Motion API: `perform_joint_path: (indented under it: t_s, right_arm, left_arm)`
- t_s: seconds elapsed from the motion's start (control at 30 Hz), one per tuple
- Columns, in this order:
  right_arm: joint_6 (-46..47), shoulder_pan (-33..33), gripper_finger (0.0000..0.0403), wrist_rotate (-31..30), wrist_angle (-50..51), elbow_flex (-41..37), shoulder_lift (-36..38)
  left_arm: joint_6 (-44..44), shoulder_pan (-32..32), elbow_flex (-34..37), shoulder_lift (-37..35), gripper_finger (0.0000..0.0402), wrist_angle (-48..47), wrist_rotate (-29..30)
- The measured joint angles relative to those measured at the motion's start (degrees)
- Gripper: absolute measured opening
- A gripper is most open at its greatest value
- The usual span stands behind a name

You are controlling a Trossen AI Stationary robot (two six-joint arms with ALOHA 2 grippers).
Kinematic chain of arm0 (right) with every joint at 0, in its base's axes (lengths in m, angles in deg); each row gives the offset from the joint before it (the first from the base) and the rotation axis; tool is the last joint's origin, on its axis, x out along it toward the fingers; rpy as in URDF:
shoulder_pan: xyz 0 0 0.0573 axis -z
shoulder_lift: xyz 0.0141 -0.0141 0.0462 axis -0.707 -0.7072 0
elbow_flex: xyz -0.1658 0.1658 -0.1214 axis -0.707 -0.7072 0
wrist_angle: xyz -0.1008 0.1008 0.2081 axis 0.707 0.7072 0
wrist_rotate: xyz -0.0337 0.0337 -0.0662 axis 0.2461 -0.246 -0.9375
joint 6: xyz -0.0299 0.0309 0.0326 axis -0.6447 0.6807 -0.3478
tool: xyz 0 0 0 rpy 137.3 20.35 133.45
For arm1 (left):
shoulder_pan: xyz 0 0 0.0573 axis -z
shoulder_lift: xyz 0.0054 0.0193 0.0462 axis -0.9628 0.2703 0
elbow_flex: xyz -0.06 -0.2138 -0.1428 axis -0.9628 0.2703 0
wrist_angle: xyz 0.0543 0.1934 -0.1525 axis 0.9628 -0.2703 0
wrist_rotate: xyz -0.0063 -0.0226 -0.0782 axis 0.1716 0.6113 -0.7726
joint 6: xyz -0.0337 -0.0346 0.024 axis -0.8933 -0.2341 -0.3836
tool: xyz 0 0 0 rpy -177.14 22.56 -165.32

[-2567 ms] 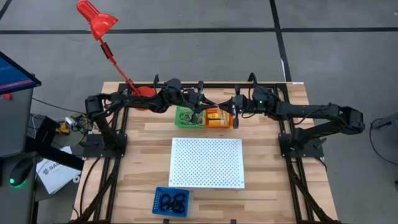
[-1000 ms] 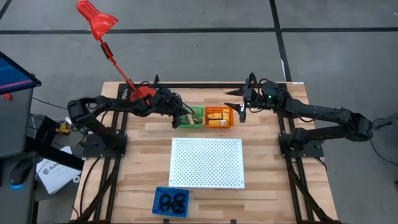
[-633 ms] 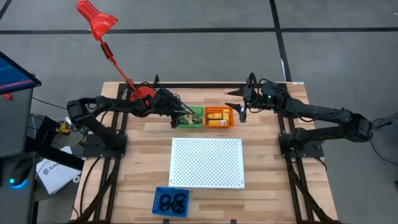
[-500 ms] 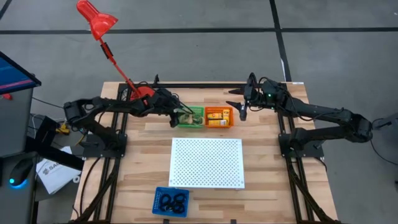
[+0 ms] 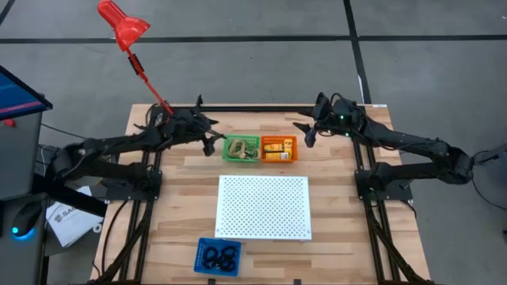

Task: Pick & Place Office Desk Supplies
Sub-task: Put the orange bin on the shelf

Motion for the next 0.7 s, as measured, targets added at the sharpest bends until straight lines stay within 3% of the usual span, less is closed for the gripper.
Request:
perform_joint_path:
  t_s: [0.13,0.3,0.5,0.7]
  right_arm:
    - [4.82,3.10,0.0228,-3.16,4.03,-0.02,-0.02]
    - [5.03,2.54,0.0228,-0.07,4.86,-0.02,-0.04]
    - [5.01,-1.08,0.0228,0.36,4.79,-0.03,-0.04]
    - [4.15,-3.49,0.0228,0.77,2.21,-2.34,1.27]
  left_arm:
    - [-3.23,0.05,4.14,-5.71,0.0237,0.08,3.43]
    - [-3.44,0.43,10.25,-13.66,0.0220,4.08,-3.49]
    - [-8.55,0.39,20.06,-24.70,0.0203,14.87,-6.73]
    - [-12.75,0.52,25.68,-30.88,0.0189,16.23,-6.86]
